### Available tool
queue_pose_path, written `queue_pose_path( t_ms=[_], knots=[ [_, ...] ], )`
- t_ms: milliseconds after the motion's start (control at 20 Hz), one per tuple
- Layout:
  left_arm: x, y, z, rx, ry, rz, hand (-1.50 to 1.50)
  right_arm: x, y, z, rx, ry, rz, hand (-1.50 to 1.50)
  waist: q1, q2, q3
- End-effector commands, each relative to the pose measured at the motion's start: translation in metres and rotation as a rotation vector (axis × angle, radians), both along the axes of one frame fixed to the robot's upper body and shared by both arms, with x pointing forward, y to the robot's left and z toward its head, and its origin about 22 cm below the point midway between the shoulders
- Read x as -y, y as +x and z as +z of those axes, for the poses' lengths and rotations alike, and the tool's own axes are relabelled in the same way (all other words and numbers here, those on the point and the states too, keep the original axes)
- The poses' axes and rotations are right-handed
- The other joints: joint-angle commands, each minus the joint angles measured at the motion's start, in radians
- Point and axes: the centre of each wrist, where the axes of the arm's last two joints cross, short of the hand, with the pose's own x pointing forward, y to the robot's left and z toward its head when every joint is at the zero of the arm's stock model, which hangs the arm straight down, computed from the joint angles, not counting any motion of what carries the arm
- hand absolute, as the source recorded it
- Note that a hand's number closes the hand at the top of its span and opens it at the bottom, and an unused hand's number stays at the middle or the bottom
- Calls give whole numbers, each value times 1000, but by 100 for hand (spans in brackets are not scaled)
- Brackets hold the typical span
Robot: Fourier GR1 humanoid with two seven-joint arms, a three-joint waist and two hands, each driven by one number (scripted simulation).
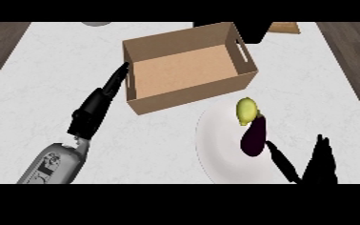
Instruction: Pick the eggplant from the plate and place it in the cardboard box
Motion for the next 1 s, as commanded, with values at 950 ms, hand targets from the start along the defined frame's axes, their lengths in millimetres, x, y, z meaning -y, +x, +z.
queue_pose_path(
  t_ms=[950],
  knots=[
    [14, 3, 2, -7, -30, -41, 0, -159, 76, 149, -315, 90, -113, -150, 12, 3, 26]
  ],
)
